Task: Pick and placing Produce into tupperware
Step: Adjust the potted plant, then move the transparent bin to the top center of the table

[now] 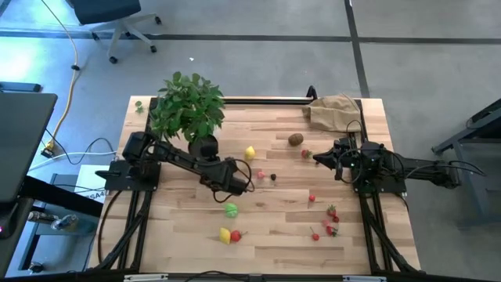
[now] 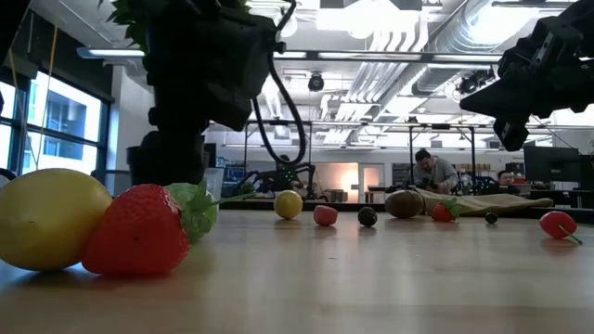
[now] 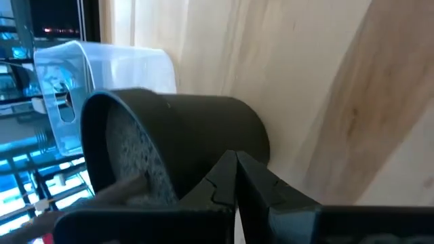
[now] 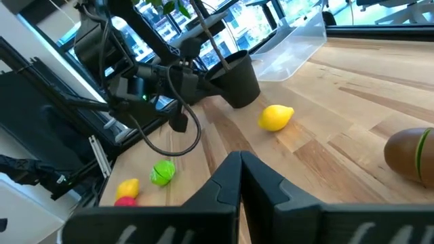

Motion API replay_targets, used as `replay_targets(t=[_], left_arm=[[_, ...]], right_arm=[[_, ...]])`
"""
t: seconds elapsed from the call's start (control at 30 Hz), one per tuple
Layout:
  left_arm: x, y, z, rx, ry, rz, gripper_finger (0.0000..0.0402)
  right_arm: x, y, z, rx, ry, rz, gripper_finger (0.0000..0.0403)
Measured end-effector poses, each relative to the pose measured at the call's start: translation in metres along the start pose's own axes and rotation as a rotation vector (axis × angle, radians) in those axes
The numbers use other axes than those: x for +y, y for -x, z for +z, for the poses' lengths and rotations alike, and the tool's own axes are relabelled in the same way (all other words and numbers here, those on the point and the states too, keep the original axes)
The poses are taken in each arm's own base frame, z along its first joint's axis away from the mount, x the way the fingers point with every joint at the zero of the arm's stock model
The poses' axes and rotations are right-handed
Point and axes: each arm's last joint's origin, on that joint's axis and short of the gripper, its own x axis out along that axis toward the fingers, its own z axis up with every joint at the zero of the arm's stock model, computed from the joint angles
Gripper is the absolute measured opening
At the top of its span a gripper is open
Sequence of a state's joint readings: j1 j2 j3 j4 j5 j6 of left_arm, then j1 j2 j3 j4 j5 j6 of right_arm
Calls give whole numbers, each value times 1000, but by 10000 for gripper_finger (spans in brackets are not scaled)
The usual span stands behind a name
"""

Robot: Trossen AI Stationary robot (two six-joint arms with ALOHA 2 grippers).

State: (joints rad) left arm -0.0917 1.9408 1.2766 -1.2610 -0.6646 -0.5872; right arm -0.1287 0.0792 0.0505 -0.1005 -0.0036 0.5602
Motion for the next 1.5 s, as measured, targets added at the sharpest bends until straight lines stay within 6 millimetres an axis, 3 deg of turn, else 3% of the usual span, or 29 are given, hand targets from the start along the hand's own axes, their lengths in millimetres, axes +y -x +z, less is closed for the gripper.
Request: replay_targets(t=[0.43,0.6,0.77,0.97,1.23,1.5], left_arm=[[-18,26,-27,-10,39,45,0],[-21,48,-36,-139,57,-1,0],[-10,82,-55,-323,89,-52,0],[26,128,-88,-587,191,-155,0],[95,175,-144,-1015,288,-202,0],[170,212,-168,-1358,232,-162,0]], right_arm=[[0,0,0,1,3,0,0],[0,0,0,1,3,1,0],[0,0,0,1,3,1,0],[0,0,0,1,3,0,0],[0,0,0,1,3,0,0],[0,0,0,1,-2,1,0]])
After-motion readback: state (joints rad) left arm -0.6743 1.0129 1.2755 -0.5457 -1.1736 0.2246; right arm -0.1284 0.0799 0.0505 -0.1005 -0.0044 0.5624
